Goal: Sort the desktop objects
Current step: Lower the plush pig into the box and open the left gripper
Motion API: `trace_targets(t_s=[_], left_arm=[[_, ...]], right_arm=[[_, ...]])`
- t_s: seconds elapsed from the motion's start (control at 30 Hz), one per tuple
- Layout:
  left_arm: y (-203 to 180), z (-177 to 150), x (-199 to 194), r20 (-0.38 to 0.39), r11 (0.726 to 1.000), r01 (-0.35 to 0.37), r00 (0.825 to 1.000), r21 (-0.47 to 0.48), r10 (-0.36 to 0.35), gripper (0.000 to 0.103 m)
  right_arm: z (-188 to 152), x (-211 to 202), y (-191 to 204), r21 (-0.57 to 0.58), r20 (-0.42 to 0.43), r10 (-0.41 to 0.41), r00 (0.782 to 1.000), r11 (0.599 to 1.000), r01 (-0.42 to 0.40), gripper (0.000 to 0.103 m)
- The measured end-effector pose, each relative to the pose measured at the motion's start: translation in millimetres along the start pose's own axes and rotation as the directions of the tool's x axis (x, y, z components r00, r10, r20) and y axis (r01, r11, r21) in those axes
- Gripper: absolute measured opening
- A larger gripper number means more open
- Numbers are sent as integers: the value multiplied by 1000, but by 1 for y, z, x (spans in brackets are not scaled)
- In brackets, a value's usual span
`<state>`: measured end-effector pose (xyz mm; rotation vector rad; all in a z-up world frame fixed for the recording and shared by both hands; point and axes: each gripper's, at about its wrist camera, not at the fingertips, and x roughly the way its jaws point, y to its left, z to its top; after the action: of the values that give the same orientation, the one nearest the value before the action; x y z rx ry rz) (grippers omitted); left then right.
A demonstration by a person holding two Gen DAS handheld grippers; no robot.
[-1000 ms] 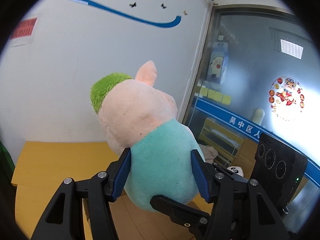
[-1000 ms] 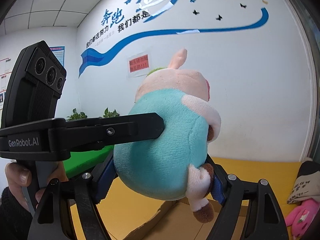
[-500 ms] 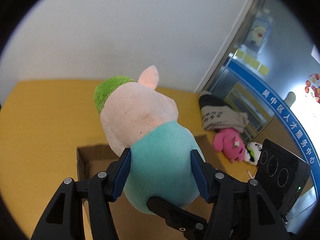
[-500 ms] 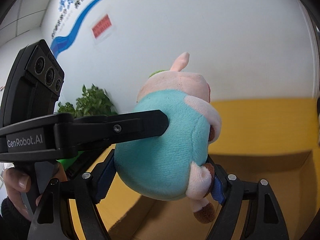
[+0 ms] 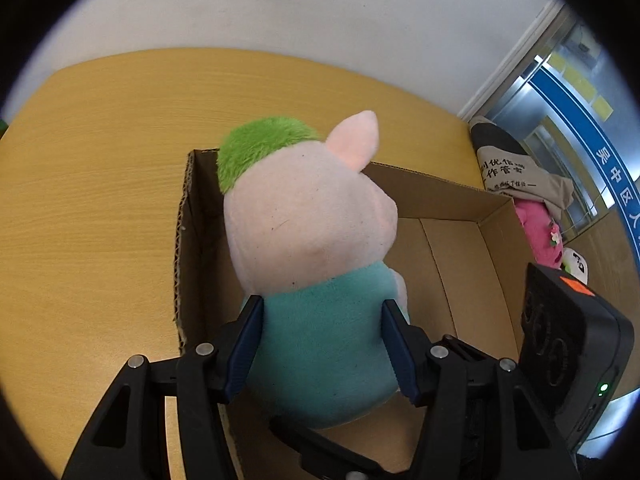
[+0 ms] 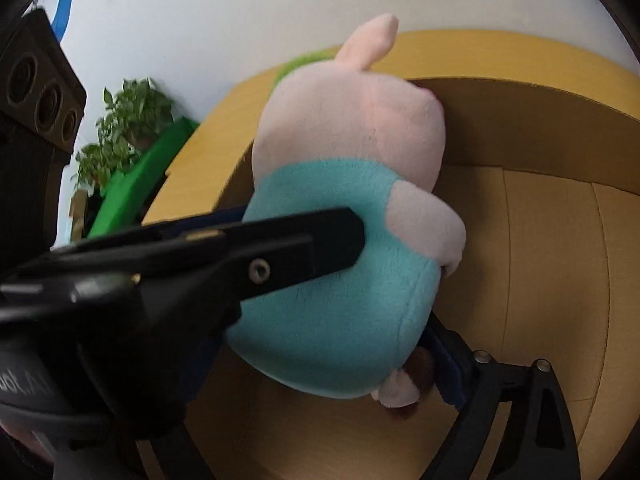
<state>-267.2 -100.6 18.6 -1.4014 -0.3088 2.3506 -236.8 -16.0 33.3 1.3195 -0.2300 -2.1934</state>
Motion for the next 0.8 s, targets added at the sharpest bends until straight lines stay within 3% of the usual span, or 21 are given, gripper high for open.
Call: trace_targets(t_s=[0.13,0.23,0.53,0.63,0.7,0.8], left_arm=[[8,-1,-6,-11,1000,5,1000,-18,-5,58],[5,2,-5,-19,1000,-3,1000,-26,2,58],[-9,-2,-8,-52,998,-20,999,-51,17,56],[-11,-1,-6,-62,997,-48,997,-65,44,57],[-13,3,-6,-65,995,-66,996,-75,62,60],[-21,3,-17,-48,989,-135,990,-58,132,61]], right_arm=[[-14,-25,-14,-11,42,73,996,997,-73,93],[-28,-25,-22,-57,21,35,999,998,-34,82],[-40,-36,-50,-6,7,135,991,991,-135,80],[-55,-41,-52,-12,-8,147,989,989,-147,82],[-55,-41,-53,10,-30,180,983,984,-180,95],[-54,-51,-54,17,-32,197,980,980,-197,95]])
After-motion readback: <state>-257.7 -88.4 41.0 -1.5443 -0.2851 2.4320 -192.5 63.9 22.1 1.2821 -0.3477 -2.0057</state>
